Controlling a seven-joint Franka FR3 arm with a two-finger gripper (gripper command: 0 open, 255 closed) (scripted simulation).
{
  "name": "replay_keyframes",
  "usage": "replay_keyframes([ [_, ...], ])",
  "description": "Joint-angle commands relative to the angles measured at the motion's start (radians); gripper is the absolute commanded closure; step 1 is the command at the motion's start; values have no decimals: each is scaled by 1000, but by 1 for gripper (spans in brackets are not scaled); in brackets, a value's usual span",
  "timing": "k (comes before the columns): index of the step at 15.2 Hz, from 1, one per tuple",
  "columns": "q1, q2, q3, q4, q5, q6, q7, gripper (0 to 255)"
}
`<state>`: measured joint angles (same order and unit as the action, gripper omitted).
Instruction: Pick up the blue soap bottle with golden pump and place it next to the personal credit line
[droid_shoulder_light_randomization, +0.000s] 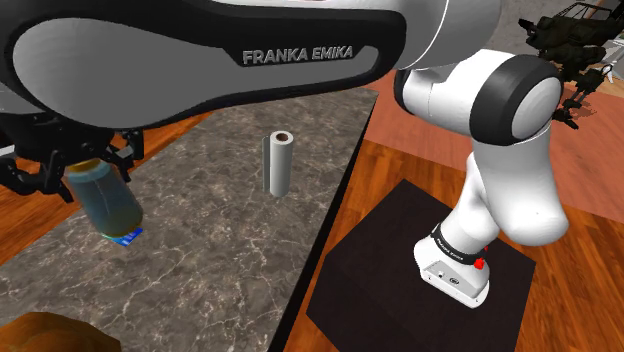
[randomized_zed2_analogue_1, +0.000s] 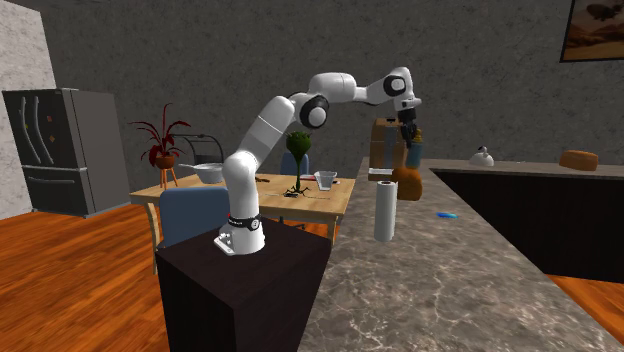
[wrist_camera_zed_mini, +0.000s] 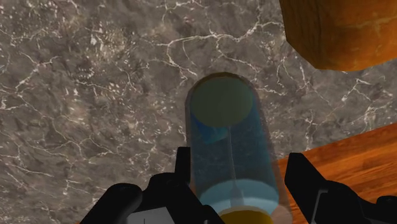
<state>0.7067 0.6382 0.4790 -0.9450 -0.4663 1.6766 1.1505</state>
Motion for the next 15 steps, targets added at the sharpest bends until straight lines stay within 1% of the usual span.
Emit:
replay_keyframes([
  [1,-16,-17,3,-58,4,40,10,255],
  [7,-44,-38,5,-177,6,131,34,255],
  [15,-66,-43,2,-294,-3,238,63,255],
])
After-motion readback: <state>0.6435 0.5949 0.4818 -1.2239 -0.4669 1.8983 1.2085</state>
